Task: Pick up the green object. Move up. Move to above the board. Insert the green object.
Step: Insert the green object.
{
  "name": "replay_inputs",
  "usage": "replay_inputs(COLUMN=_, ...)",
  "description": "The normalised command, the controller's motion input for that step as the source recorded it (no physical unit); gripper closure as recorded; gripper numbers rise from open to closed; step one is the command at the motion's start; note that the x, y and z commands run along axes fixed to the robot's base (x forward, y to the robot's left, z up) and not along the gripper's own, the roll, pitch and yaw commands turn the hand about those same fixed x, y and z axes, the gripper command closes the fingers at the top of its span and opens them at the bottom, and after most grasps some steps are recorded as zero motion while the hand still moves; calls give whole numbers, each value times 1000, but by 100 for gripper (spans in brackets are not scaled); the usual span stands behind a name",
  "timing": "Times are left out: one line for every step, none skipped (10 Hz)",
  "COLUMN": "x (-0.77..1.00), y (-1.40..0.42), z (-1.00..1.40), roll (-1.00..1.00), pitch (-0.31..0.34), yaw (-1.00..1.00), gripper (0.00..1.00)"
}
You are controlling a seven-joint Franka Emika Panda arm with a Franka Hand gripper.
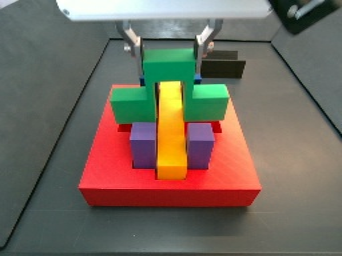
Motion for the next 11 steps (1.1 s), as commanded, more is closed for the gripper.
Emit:
replay_inputs(x=26, y=0, z=-437, roll=0, pitch=0, yaw=0, gripper=100)
replay_inputs(x=77, y=0, z=-349, roll=9, pitch=0, yaw=0, gripper=100)
replay_inputs(x=103, y=0, z=-223, roll=0, pitch=6, yaw=0, gripper=100)
replay_inputs(x=83, y=0, z=-69, roll=0, pitch=33, yaw=0, gripper=100)
replay_inputs(x=103, y=23, z=0, roll=-4, pitch=51, yaw=0, gripper=100)
replay_inputs(x=60, y=26, z=0, roll=-44, pitch=50, yaw=0, gripper=100)
replay_inputs(x=114, y=71, z=0, roll=-61, pitch=50, yaw=0, gripper=100)
replay_inputs(x=180, y=74, z=0, roll=-34, pitch=53, yaw=0, gripper=100)
replay_inputs(x=131, y=0, z=-71, roll=-4, pitch=51, yaw=0, gripper=100)
replay_inputs(x=86, y=0, z=-103, roll=-13, pitch=63, yaw=-46, gripper=100)
replay_inputs(x=74, y=0, z=-220, roll=-33, pitch=106, yaw=-183, gripper=100)
